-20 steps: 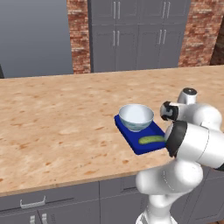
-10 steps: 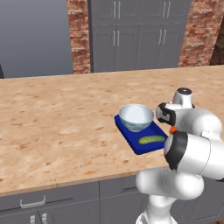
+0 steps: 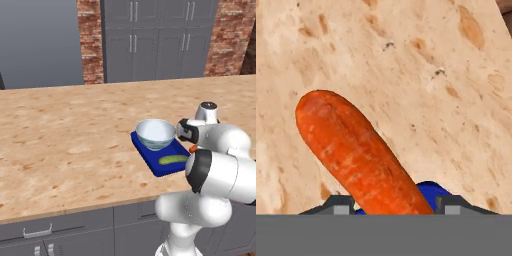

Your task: Place the two vegetables and bowl onto the tray for setting up a vegetable dip station.

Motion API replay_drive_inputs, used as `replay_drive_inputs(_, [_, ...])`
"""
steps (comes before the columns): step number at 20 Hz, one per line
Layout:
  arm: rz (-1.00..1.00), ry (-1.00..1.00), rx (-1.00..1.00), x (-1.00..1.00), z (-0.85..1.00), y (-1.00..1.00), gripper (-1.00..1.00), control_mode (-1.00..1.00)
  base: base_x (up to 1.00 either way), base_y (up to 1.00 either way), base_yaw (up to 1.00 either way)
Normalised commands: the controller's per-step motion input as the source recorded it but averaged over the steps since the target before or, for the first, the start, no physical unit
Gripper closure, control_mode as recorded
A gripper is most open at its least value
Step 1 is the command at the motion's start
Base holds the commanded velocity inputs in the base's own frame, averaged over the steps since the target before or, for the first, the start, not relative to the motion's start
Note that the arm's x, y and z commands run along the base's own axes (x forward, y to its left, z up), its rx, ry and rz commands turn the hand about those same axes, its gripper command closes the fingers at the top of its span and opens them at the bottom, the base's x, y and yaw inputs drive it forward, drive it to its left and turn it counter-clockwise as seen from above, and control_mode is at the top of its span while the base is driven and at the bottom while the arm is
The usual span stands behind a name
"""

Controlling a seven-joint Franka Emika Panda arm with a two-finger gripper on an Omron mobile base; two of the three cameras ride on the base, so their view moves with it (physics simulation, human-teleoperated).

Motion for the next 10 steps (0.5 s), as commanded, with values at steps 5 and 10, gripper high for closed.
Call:
replay_drive_inputs(5, [-0.02,-0.02,0.03,-0.02,0.05,0.09,1.0,-1.0,0.0,0.0,0.0])
replay_drive_inputs(10, [-0.13,-0.02,-0.01,-0.08,-0.01,0.64,1.0,-1.0,0.0,0.0,0.0])
